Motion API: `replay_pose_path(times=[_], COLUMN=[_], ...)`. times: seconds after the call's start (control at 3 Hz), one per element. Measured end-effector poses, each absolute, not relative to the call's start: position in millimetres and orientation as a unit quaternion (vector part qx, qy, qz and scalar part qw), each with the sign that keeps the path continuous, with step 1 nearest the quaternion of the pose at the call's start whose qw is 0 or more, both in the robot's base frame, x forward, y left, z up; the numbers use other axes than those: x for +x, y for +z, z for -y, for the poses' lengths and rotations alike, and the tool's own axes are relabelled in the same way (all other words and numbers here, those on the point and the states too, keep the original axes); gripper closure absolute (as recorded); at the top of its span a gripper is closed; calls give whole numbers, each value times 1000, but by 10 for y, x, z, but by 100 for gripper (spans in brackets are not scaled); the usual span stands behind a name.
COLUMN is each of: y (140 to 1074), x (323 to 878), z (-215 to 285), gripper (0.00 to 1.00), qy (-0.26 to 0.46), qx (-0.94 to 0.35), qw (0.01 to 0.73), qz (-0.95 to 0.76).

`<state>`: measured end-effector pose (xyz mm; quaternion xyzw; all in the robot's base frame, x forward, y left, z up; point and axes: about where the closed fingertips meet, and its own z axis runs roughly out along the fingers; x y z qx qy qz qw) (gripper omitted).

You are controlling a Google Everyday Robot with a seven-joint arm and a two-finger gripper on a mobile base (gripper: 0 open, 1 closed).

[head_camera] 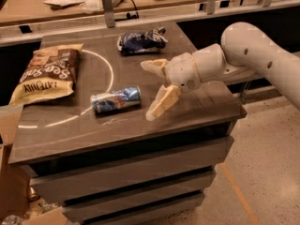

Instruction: Move redbull can near blue chip bag

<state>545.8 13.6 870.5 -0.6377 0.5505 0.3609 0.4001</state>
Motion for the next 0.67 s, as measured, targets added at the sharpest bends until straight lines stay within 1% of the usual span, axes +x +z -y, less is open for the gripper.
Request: replay_pose_path(times=[0.33,0.67], y=[8630,8560], x=[5545,5554], z=[-307,-434], gripper=[0,15], qy=[363,365], qx=[-640,-644], qw=[397,388], qz=[-548,-550])
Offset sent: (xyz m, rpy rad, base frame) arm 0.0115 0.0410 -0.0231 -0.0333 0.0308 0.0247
